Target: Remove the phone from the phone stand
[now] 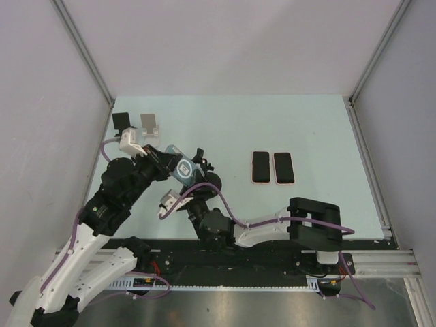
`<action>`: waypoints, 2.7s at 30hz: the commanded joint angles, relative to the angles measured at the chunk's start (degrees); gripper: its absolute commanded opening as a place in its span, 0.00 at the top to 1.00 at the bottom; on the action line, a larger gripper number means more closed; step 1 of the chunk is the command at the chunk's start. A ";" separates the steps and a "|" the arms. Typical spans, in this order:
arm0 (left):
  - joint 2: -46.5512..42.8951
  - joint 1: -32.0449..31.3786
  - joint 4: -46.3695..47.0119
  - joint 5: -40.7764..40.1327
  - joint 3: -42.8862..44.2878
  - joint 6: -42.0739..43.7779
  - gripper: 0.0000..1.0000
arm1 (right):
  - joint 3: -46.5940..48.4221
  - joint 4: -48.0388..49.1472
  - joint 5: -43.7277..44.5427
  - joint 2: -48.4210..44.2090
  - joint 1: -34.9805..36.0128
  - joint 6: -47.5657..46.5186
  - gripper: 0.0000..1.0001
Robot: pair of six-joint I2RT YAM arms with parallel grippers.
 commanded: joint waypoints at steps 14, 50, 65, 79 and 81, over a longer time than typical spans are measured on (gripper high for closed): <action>-2.70 -0.49 4.69 -0.15 4.74 4.50 0.07 | 3.53 25.39 6.70 2.64 2.15 -18.23 1.00; -11.59 -0.31 7.94 -8.33 -4.75 33.95 0.00 | -3.93 -69.55 -22.00 -50.18 -35.93 63.66 1.00; -11.59 0.21 9.08 -7.80 -9.32 35.71 0.00 | -8.94 -90.27 -51.74 -48.62 -79.41 75.03 1.00; -13.52 0.21 9.17 -8.50 -11.26 36.41 0.00 | -13.87 -80.78 -54.20 -30.95 -81.09 73.62 1.00; -13.43 0.21 9.26 -8.33 -11.35 36.41 0.00 | -13.87 -79.81 -54.20 -28.93 -80.13 73.44 1.00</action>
